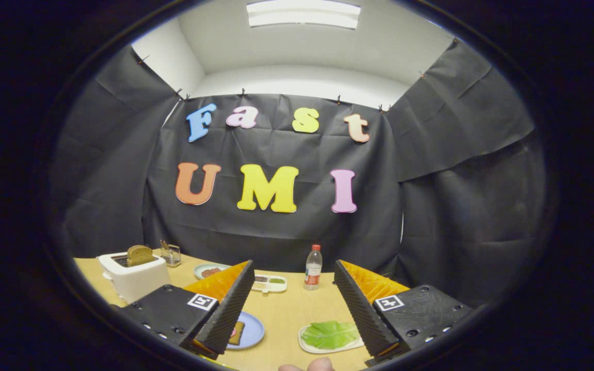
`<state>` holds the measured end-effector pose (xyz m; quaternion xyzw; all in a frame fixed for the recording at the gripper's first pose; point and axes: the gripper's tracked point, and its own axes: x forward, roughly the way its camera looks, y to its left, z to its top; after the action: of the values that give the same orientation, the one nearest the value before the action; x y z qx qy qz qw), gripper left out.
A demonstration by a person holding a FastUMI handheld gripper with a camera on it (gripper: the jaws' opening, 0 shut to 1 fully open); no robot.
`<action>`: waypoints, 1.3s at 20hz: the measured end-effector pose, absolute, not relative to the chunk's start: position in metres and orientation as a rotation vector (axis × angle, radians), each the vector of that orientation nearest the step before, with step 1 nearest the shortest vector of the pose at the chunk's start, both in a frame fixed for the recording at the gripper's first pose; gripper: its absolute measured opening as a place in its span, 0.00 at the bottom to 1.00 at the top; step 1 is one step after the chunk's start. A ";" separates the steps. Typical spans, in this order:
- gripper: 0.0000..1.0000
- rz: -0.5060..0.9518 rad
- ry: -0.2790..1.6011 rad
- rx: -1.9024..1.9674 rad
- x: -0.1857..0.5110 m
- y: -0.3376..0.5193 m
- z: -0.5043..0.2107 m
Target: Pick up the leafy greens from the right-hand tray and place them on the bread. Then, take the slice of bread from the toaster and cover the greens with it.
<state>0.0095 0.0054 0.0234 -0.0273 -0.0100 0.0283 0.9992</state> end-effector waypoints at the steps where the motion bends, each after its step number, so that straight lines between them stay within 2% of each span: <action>1: 0.95 0.064 -0.017 -0.046 0.010 0.008 0.024; 9: 0.95 0.060 -0.011 -0.043 0.011 -0.002 0.028; 15: 0.95 0.035 0.015 -0.031 0.013 -0.044 0.027; 21: 0.95 -0.027 0.103 -0.038 0.024 -0.119 0.008; 26: 0.94 -0.038 0.279 0.041 0.045 -0.160 -0.051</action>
<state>0.0448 -0.1599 -0.0509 0.0205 0.1388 -0.0188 0.9899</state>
